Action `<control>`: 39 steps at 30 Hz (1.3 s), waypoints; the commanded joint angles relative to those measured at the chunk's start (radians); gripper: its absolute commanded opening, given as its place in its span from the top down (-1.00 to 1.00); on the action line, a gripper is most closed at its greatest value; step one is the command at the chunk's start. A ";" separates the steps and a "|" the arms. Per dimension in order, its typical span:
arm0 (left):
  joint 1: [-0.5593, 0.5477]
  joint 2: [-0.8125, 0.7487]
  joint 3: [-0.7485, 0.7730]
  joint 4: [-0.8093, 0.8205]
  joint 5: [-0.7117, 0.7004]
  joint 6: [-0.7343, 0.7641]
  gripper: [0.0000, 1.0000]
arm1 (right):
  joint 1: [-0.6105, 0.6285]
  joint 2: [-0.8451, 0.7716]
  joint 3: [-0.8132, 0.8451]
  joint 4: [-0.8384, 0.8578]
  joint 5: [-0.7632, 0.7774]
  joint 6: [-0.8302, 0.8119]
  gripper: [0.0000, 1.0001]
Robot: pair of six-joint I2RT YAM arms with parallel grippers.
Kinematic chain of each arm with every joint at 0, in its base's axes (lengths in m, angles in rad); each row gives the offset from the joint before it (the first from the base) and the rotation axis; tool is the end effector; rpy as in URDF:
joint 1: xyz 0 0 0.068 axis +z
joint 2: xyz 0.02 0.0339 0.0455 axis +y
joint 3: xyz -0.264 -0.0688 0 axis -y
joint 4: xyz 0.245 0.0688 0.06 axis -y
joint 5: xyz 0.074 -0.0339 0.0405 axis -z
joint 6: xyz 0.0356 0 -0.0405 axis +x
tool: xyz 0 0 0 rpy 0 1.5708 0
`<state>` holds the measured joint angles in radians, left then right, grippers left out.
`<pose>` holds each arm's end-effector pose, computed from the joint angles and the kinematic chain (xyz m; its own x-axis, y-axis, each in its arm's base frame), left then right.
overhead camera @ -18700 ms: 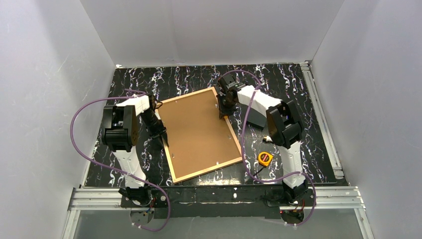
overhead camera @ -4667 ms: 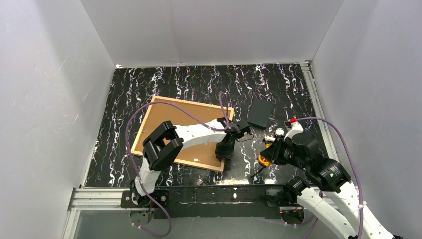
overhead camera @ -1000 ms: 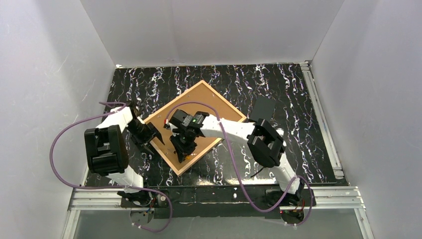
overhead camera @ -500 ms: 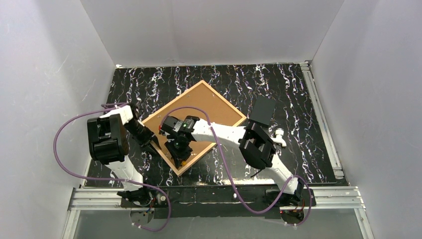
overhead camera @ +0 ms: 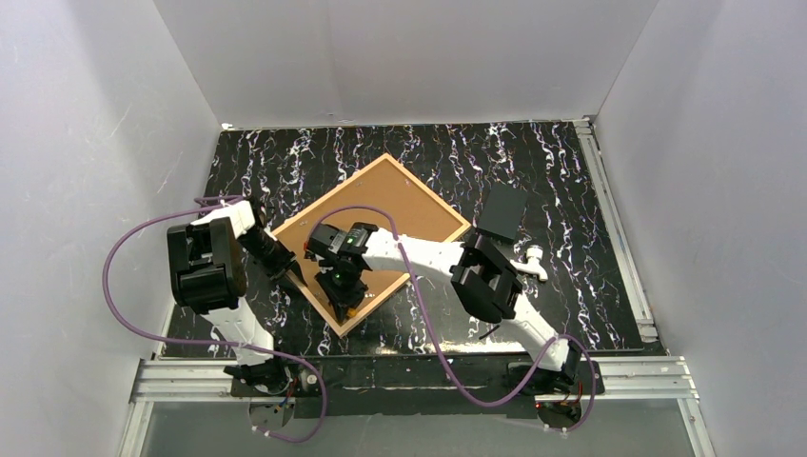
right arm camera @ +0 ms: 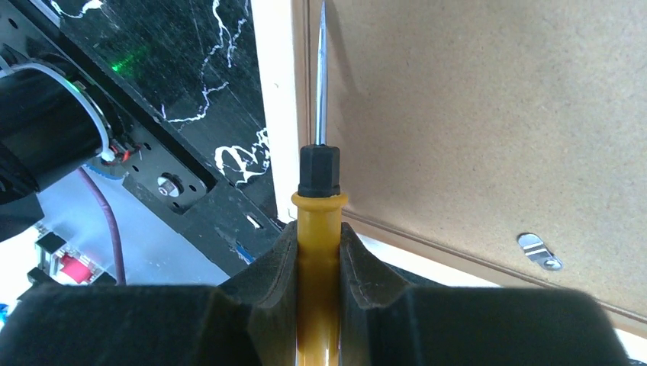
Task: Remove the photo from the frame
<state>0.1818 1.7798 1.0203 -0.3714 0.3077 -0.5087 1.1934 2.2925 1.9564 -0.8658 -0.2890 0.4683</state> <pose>0.3361 0.0508 0.1489 -0.7551 -0.6107 -0.2385 -0.4731 0.7593 -0.4467 0.1691 0.4541 0.1867 -0.7260 -0.6574 -0.2018 -0.6738 0.6213 0.4000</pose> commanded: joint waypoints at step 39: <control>0.002 -0.123 -0.041 -0.054 0.102 0.010 0.19 | -0.055 -0.702 -0.640 0.268 0.450 0.073 0.97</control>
<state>0.1818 1.7355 1.0107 -0.3408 0.3412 -0.4992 1.1656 1.7157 1.5799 -0.6582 0.0219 0.4847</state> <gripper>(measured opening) 0.383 0.250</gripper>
